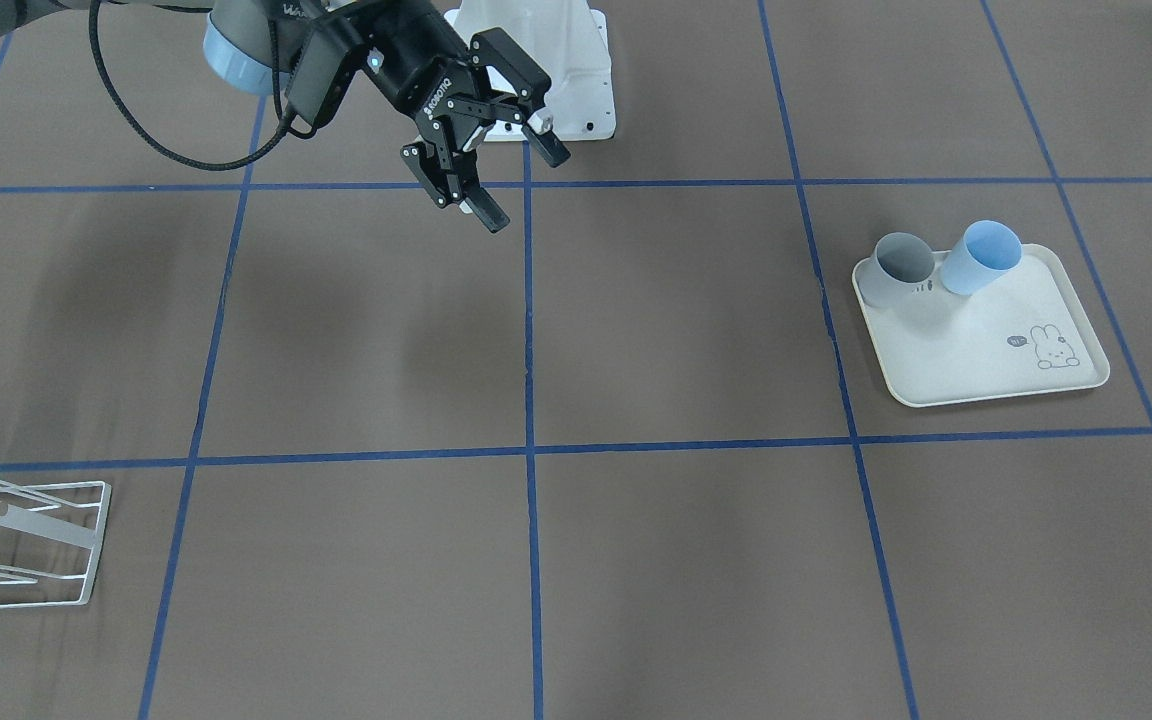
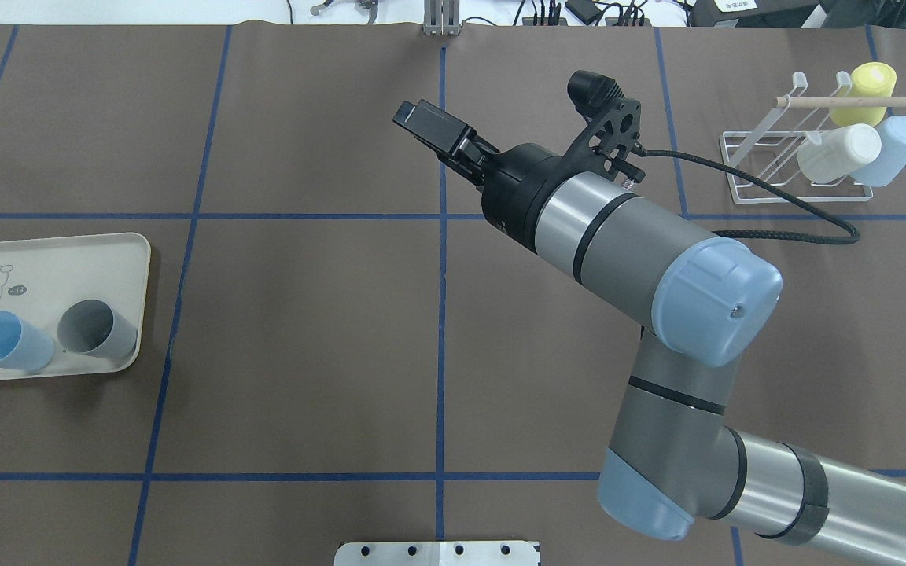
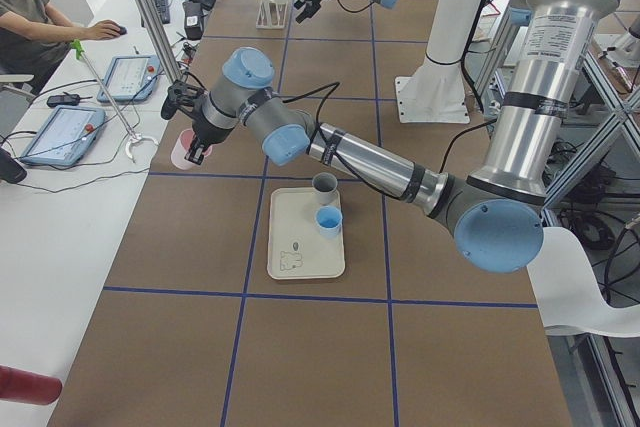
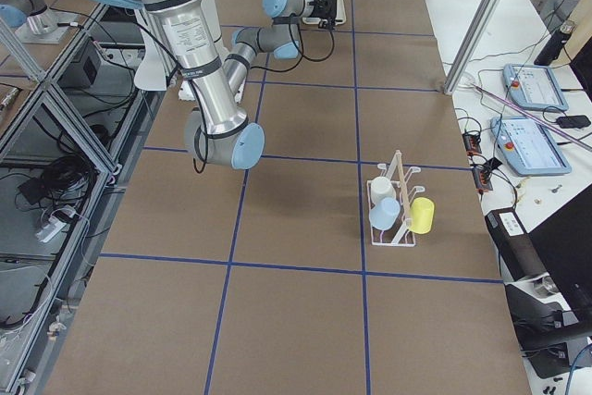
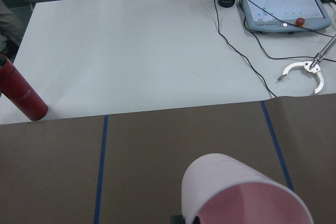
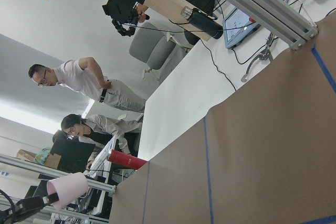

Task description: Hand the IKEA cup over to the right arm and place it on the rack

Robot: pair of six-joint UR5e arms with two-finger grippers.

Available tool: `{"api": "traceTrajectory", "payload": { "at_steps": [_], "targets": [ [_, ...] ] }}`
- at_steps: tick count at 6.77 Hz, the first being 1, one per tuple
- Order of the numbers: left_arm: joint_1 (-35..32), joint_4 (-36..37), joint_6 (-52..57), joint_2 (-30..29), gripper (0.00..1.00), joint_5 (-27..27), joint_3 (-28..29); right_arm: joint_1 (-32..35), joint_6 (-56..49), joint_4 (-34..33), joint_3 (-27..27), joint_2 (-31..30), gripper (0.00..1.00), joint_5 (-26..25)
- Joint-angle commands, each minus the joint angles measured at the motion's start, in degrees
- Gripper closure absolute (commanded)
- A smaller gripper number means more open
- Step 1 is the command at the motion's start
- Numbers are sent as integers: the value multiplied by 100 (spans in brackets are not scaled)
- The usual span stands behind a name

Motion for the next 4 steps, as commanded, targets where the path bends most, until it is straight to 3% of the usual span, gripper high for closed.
{"api": "traceTrajectory", "payload": {
  "at_steps": [1, 4],
  "targets": [
    [602, -691, -1608, -207, 100, 529, -11, -2, 3, 0, -2, -2, 0, -1],
    [1016, -1138, -2997, -551, 100, 743, -3, -2, 126, 9, -2, 7, 0, -71]
  ]
}}
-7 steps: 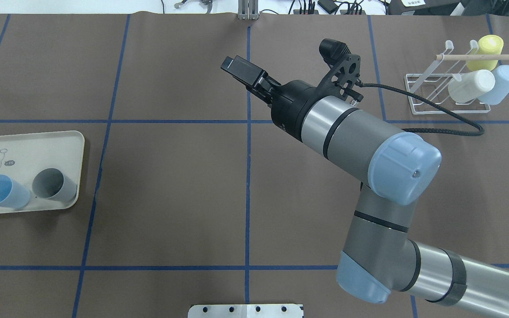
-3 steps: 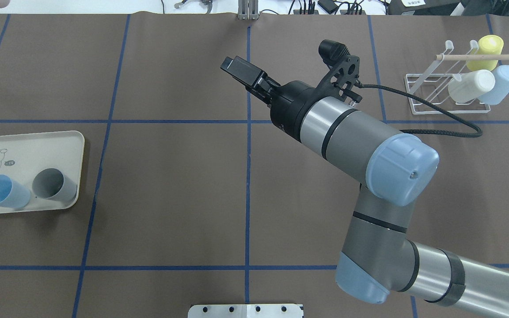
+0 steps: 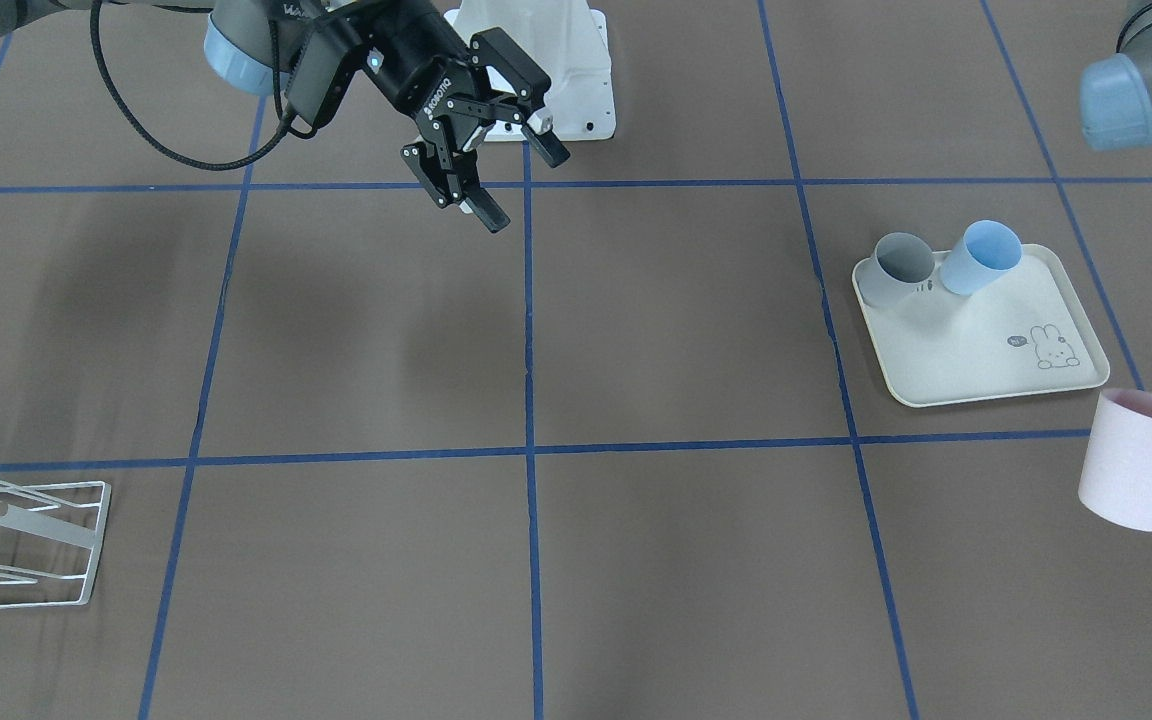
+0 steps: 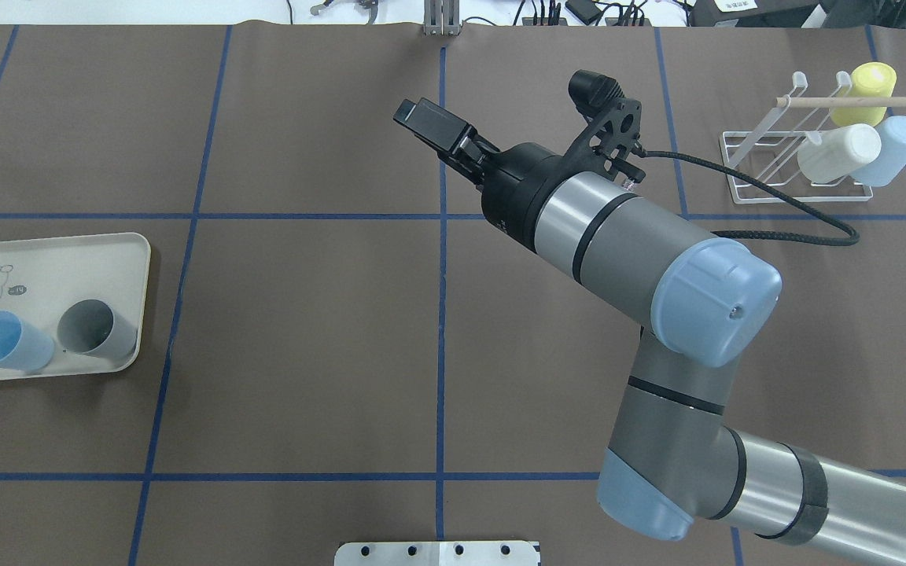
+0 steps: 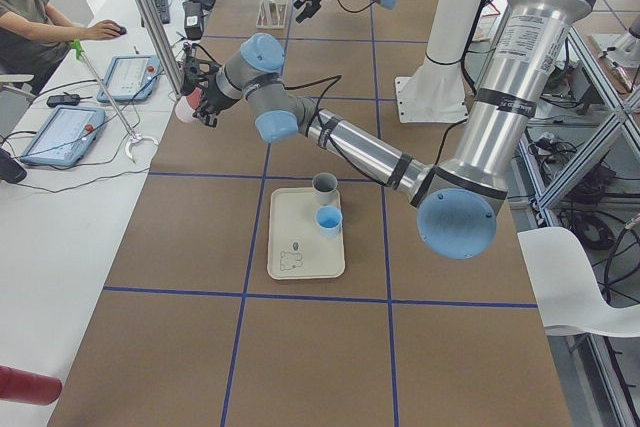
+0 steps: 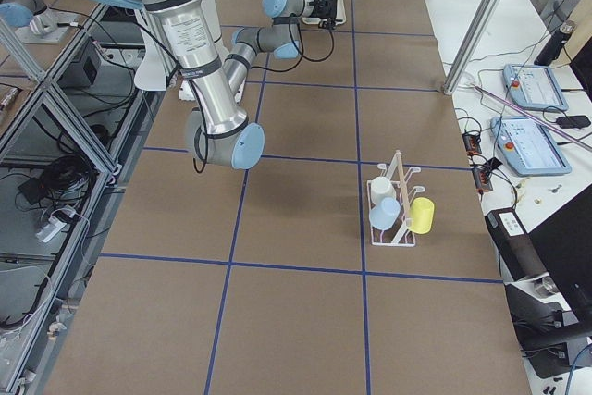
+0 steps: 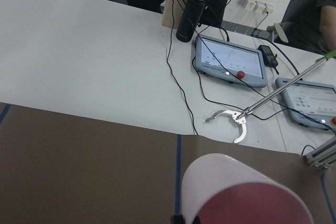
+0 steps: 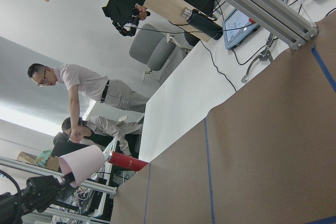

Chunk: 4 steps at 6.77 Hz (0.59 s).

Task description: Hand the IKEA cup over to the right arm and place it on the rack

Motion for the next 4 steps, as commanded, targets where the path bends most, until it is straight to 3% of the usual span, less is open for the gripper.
{"api": "traceTrajectory", "payload": {
  "at_steps": [1, 2, 4],
  "targets": [
    [319, -590, -1217, -98, 100, 73, 4, 9, 101, 1, 0, 5, 0, -50],
    [495, -784, -1876, -255, 100, 81, 13, 0, 232, 10, 0, 5, 0, -189],
    [1169, -1135, -2732, -397, 100, 999, 118, 0, 330, 464, -44, 5, 0, -243]
  ]
}}
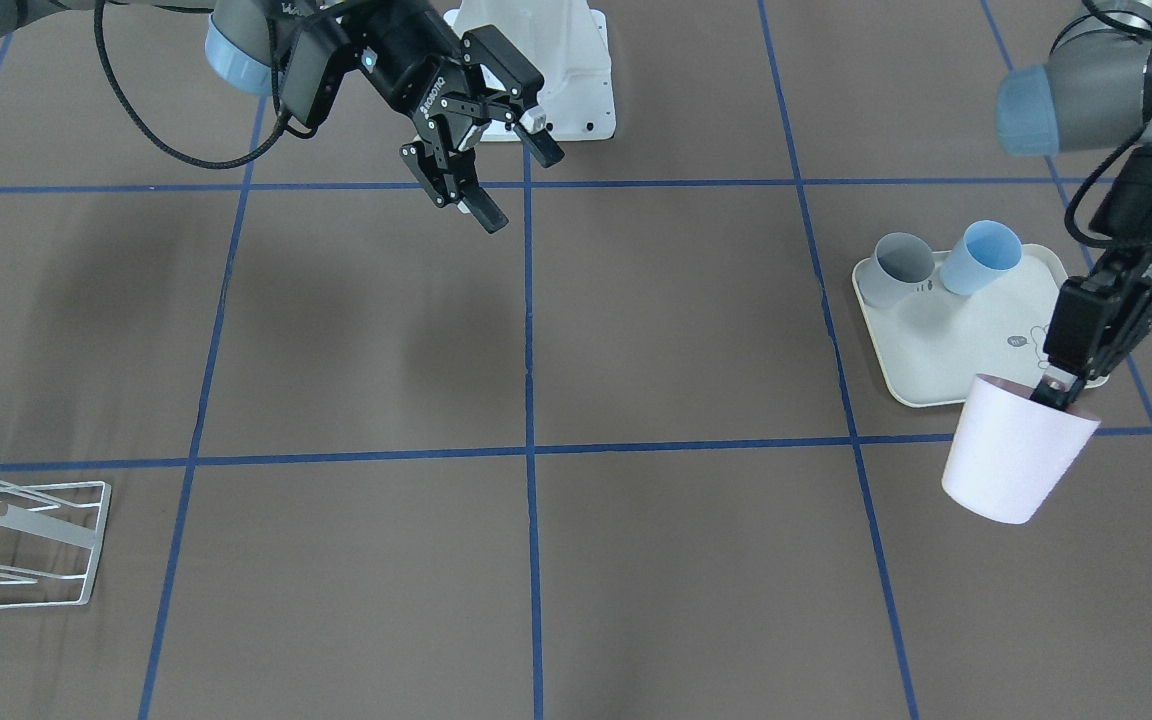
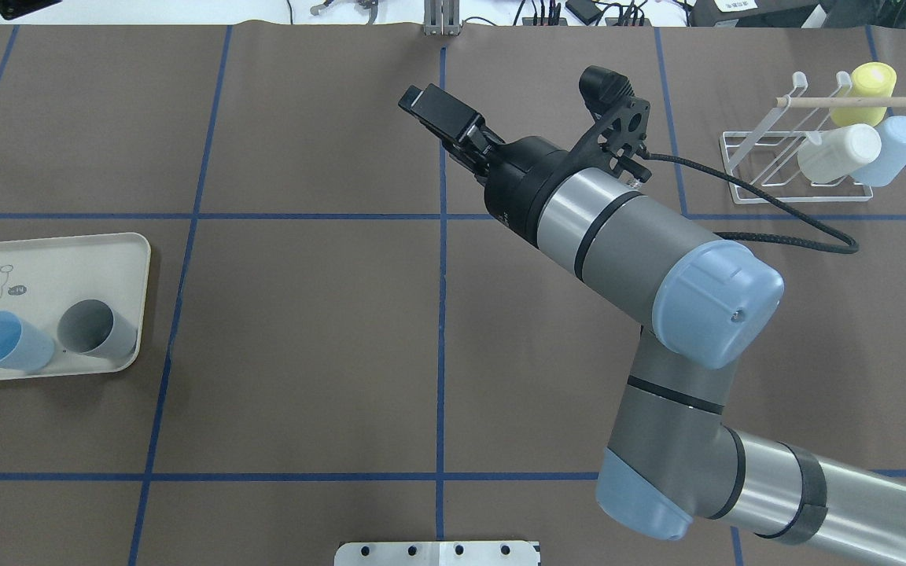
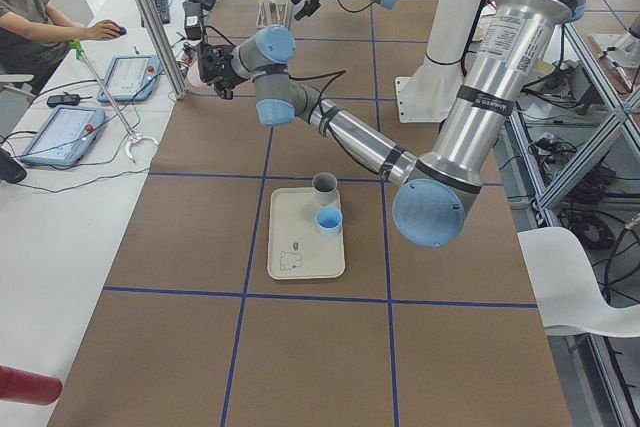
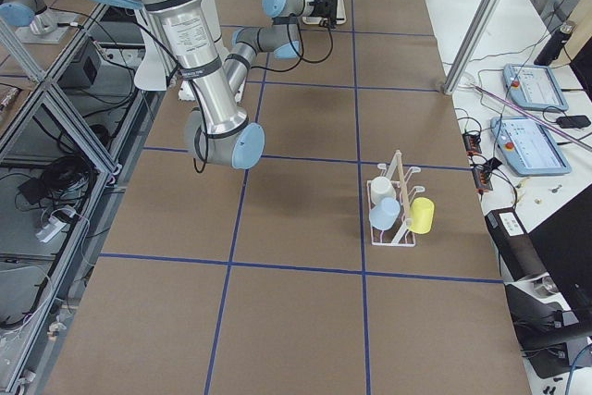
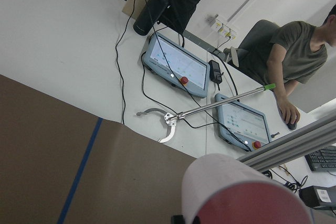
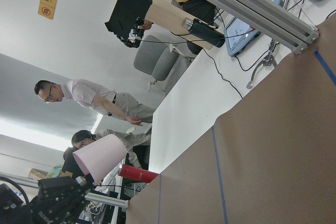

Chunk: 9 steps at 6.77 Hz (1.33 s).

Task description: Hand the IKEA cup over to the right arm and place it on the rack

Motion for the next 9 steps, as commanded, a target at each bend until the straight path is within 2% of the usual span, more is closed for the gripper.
{"api": "traceTrajectory", "payload": {
  "at_steps": [1, 3, 4, 6, 7, 9],
  "targets": [
    [524, -946, -1108, -67, 100, 616, 367, -1, 161, 271, -34, -4, 0, -66],
    [586, -2388, -2426, -85, 100, 626, 1000, -1, 381, 297, -17, -4, 0, -198],
    [804, -2994, -2902, -294, 100, 730, 1299, 25, 469, 489, -34, -4, 0, -207],
    [1348, -3509, -3160, -706, 100, 827, 1530, 226, 705, 745, -244, -57, 0, -146],
    [1621, -3710, -3501, -926, 100, 1141, 1539, 262, 751, 963, -254, -83, 0, -137],
    [1808, -4900, -3618, -955, 100, 1153, 1949, 306, 821, 1464, -263, -275, 0, -137]
  ]
}}
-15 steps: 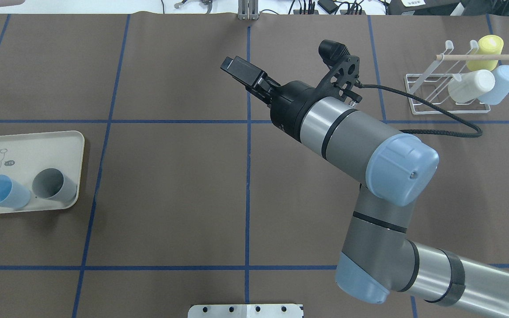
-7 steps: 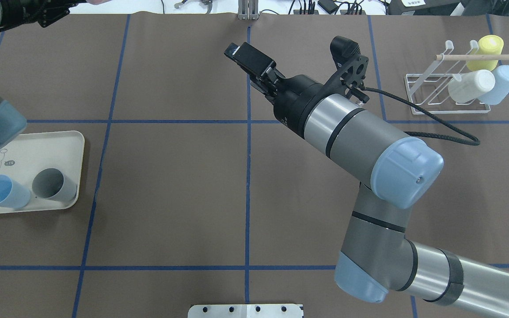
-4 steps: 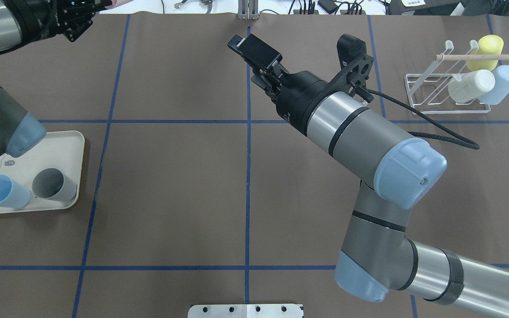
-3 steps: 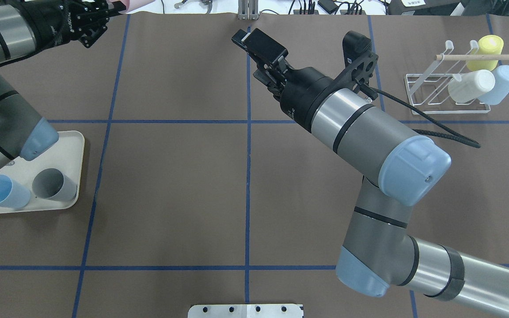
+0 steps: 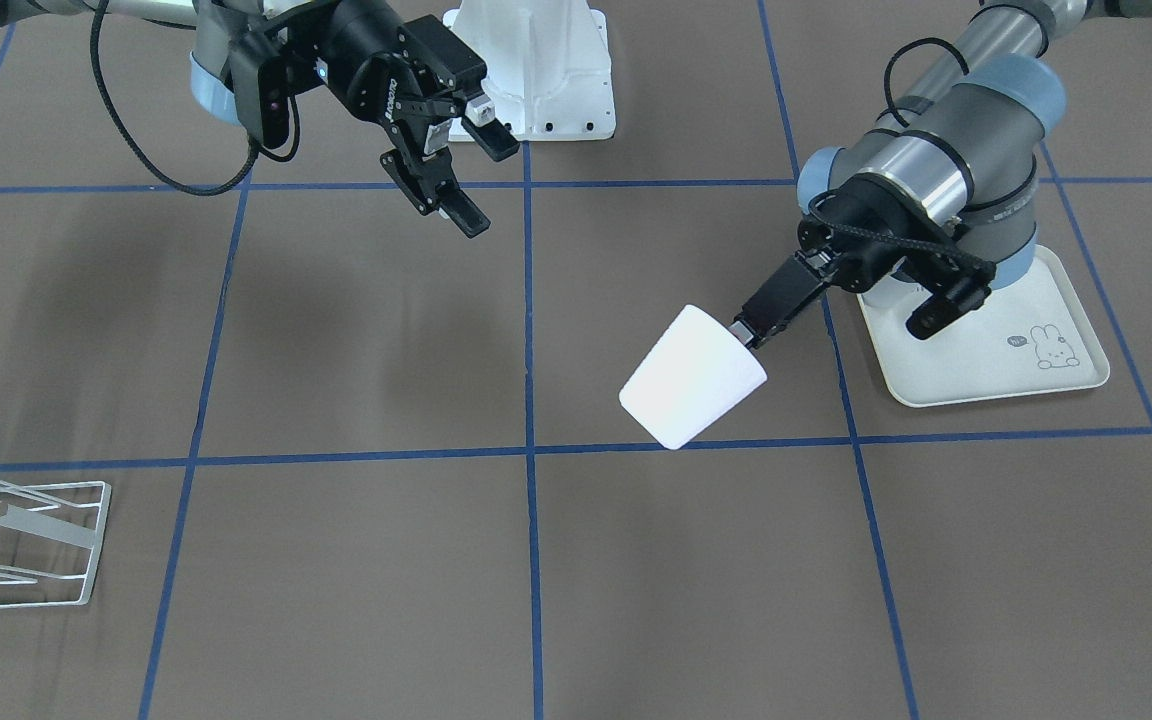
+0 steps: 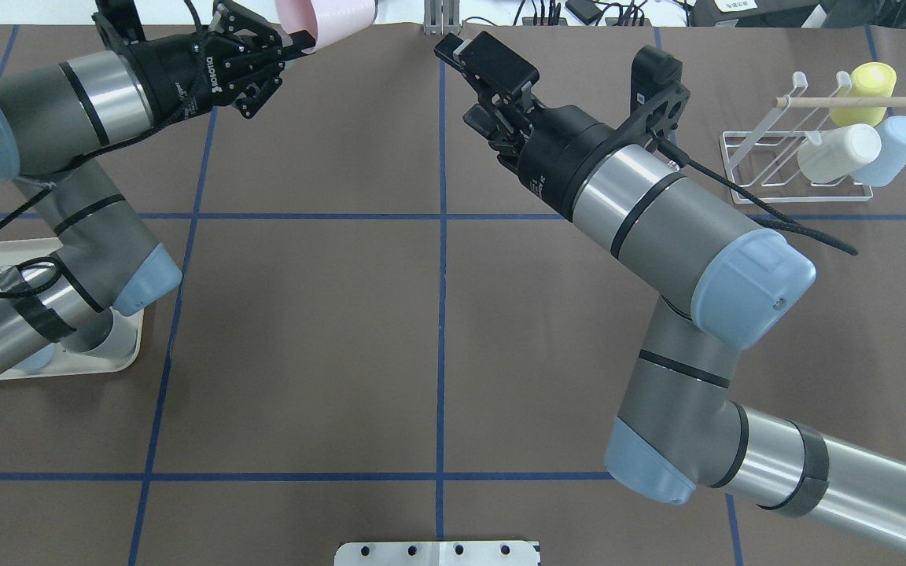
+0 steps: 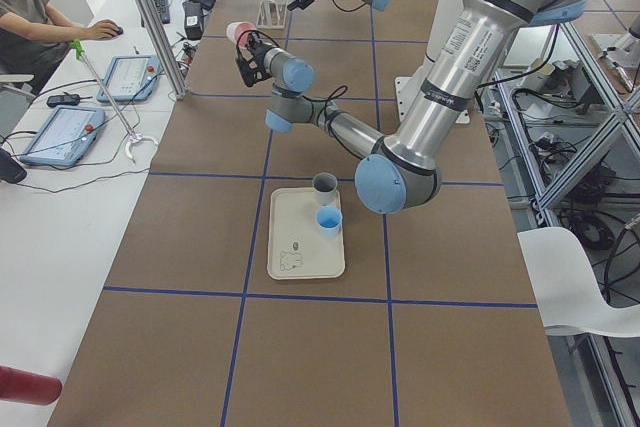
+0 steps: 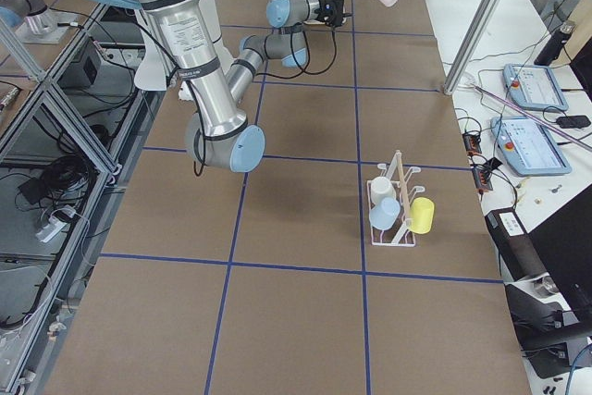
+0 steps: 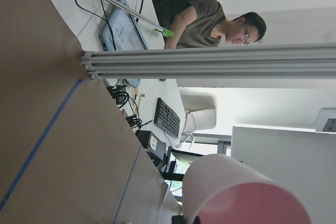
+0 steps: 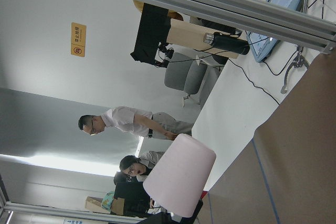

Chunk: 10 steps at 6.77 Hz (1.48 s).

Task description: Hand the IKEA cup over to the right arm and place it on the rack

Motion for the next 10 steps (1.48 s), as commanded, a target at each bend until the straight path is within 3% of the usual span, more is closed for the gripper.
{"api": "traceTrajectory", "payload": {
  "at_steps": [1, 3, 4, 10],
  "targets": [
    [164, -1460, -374, -118, 100, 47, 681, 34, 128, 329, -8, -142, 0, 3],
    [575, -2160, -1225, -365, 100, 764, 904, 69, 322, 374, -52, -151, 0, 3],
    [665, -2188, -1438, -522, 100, 872, 896, 61, 322, 391, -104, -151, 0, 3],
    [1095, -2136, -1484, -944, 100, 873, 922, 61, 550, 497, -201, -116, 0, 3]
  ]
}}
